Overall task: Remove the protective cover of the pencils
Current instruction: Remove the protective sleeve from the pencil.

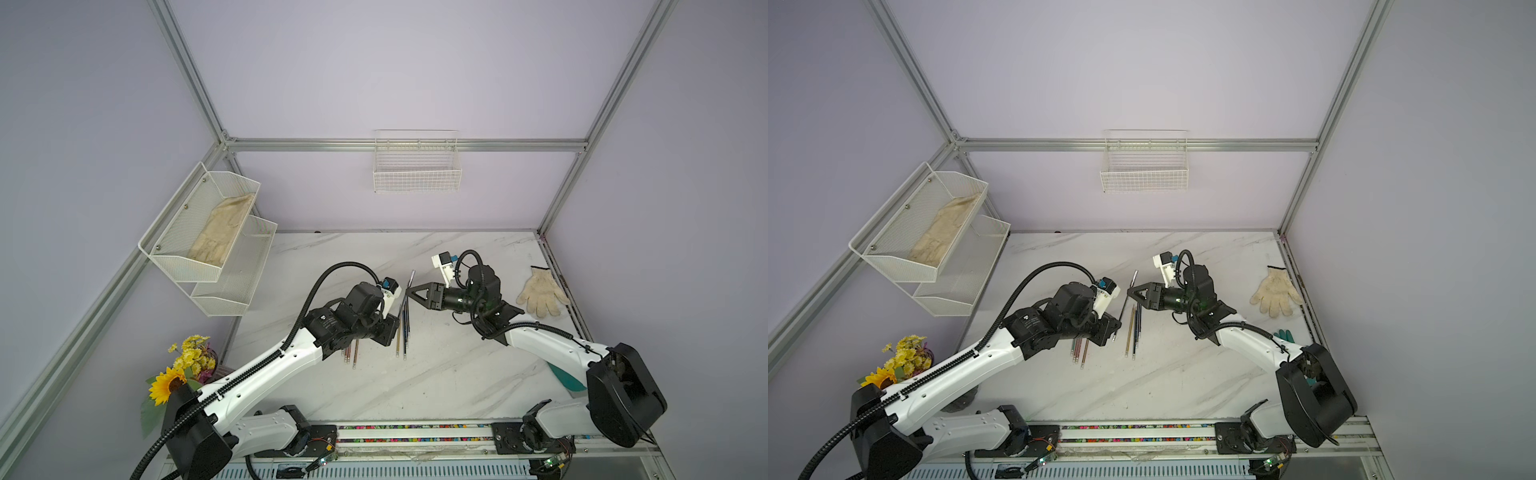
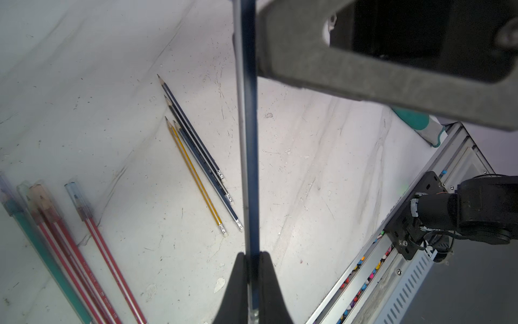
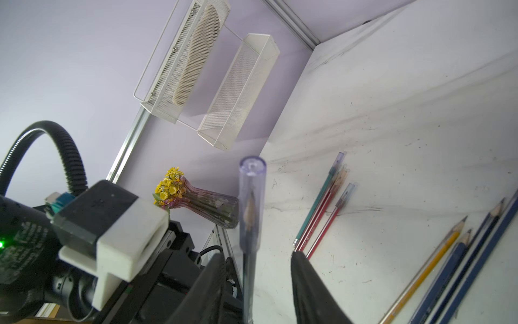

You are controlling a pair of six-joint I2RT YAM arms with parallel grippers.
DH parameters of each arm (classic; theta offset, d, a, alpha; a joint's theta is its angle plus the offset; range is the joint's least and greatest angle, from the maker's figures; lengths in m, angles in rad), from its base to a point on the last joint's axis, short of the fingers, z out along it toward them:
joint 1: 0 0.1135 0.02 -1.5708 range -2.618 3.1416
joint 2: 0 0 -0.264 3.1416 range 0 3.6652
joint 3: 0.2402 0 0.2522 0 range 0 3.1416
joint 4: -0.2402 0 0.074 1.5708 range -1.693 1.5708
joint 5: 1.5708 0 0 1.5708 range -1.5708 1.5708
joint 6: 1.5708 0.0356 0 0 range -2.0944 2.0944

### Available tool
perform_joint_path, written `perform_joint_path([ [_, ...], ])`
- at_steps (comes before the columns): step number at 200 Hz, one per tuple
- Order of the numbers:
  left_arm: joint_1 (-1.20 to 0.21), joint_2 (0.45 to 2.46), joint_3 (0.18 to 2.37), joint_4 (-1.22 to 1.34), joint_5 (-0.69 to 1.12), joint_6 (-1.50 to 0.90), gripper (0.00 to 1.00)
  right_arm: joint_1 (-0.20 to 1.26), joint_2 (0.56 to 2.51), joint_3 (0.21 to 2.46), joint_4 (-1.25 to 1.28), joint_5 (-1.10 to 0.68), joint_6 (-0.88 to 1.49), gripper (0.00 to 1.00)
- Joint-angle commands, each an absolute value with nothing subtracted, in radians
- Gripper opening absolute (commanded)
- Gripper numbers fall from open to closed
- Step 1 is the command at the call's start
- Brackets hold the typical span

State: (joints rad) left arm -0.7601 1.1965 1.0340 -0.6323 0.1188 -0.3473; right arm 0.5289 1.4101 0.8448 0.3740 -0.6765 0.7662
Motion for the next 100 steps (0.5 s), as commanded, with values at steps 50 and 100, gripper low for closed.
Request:
perform_joint_path([
  [50,-0.761,1.183,0.988,-0.588,0.143,-0.323,0.00,0.535,1.466,0.906,0.417,-0.662,0.855,0.28],
  [100,-0.763,1.162,0.974,-0.588,0.131,-0.328,0.29,0.535,1.485,0.880,0.501,-0.684,0.940,0.12],
])
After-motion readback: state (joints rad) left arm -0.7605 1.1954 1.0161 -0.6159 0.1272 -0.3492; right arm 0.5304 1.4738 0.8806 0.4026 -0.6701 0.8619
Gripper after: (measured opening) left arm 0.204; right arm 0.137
